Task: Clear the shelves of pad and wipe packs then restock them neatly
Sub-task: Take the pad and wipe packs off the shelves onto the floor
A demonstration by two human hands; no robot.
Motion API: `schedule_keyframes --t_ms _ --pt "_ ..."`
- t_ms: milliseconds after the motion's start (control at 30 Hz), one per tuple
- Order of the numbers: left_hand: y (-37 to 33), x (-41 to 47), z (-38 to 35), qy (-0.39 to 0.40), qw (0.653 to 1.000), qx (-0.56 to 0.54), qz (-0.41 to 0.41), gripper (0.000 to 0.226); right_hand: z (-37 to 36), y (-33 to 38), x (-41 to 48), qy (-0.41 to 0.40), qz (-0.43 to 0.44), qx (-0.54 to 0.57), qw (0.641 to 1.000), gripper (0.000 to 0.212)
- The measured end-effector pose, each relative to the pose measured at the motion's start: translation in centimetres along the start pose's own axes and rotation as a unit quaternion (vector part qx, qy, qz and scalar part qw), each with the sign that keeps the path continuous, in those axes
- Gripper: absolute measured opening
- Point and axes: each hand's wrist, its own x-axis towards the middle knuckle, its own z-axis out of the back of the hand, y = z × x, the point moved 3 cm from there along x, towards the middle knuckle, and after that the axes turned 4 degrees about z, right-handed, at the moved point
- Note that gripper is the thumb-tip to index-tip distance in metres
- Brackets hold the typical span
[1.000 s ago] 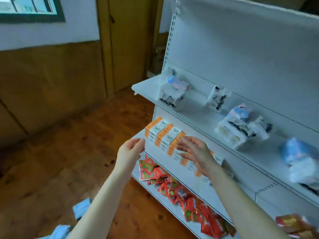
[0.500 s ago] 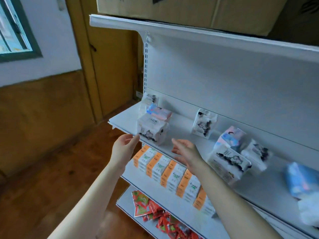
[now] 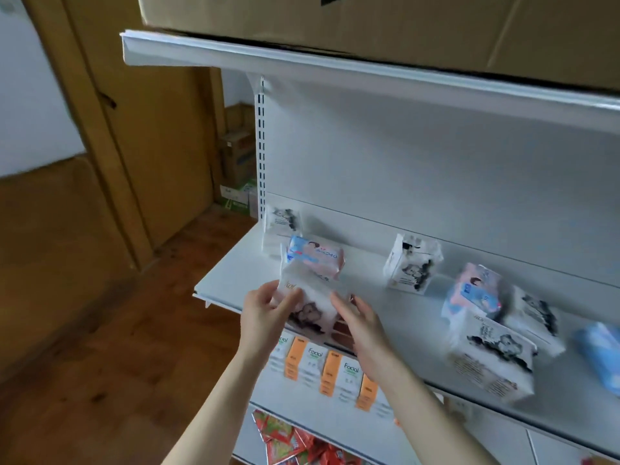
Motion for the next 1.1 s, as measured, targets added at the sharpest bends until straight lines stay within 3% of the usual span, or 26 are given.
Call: schedule_keyframes --t_ms 100,233,267,367,467,567,633,767,867,1000,1100 --pt "-0.3 0.8 0.5 -0.020 0.995 -0.098 -0.003 0.027 -1.4 0.5 -0.4 0.038 -0.013 0.071 0.997 0.028" --pt "-0.5 2.1 1.4 -0.019 0.961 -0.270 0.063 0.091 -4.0 2.5 -0.3 0.054 0.019 0.099 0.993 0.023" --pt "-0.4 2.4 1.8 -0.006 0.949 -0.308 0.065 0.093 -4.8 3.0 -0.1 0.073 0.024 0.095 0.993 0.022" --pt "-0.3 3.3 2.7 0.029 0.918 -0.386 0.086 0.060 -7.2 4.3 0.8 0.144 0.005 0.042 0.989 0.017" --pt "-0.3 4.2 4.6 0.009 0.899 -0.428 0.095 0.040 -8.7 6.0 3.1 0.197 -0.006 -0.054 0.979 0.023" --pt "0.0 5.1 6.9 -0.029 0.900 -0.423 0.100 0.025 -9.3 8.6 8.6 0.096 0.066 -0.144 0.983 0.030" --pt "0.2 5.4 8.0 -0.043 0.905 -0.410 0.108 0.029 -9.8 10.2 12.8 0.011 0.132 -0.282 0.950 0.047" --pt "0.2 6.3 9.4 -0.057 0.915 -0.385 0.104 0.041 -12.0 10.2 18.6 0.047 0.063 -0.446 0.891 0.077" --pt "0.2 7.1 9.8 -0.054 0.913 -0.390 0.106 0.045 -13.3 8.7 20.7 0.072 0.010 -0.471 0.879 0.089" --pt "0.2 7.9 9.8 -0.046 0.908 -0.399 0.121 0.029 -13.4 7.5 22.4 0.067 -0.007 -0.477 0.876 0.083" --pt "-0.3 8.2 9.3 -0.025 0.905 -0.406 0.123 0.032 -12.5 7.7 23.3 0.054 0.000 -0.365 0.929 0.081"
